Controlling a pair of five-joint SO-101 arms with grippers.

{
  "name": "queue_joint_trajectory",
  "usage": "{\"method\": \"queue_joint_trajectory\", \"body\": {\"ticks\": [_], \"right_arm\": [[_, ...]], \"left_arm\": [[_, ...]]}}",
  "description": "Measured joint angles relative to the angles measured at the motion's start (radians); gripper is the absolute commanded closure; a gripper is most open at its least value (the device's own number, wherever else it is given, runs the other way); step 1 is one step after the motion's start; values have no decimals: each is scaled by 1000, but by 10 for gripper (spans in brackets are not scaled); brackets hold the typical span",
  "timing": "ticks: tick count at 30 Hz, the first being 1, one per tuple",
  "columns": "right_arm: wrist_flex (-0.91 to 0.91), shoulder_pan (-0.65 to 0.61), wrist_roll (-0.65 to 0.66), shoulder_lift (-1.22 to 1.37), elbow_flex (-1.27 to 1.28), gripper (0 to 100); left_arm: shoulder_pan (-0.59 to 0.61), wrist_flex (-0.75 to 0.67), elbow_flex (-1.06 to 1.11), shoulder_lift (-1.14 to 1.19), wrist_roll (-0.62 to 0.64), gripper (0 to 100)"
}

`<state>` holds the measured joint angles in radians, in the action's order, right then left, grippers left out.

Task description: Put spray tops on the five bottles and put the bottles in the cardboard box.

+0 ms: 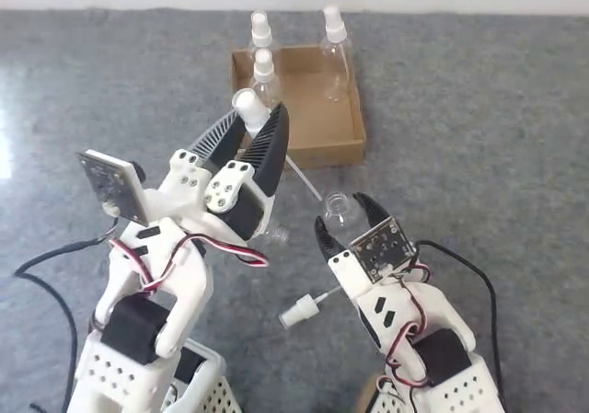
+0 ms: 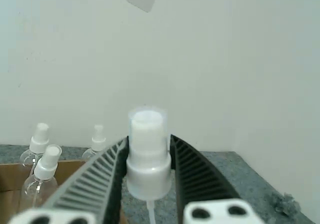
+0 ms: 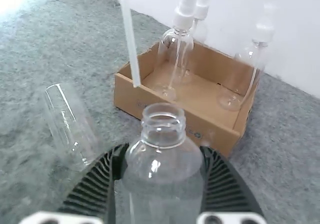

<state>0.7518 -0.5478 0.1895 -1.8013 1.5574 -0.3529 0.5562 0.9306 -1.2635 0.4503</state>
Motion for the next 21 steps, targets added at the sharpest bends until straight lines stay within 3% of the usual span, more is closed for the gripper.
{"method": "queue_joint_trajectory", "body": {"ticks": [7, 21], "right_arm": [[0, -58, 15, 0, 0, 982], [0, -58, 15, 0, 0, 982]], "left_arm": [[-34, -12, 28, 0, 0, 988], [-68, -12, 78, 0, 0, 988]]}}
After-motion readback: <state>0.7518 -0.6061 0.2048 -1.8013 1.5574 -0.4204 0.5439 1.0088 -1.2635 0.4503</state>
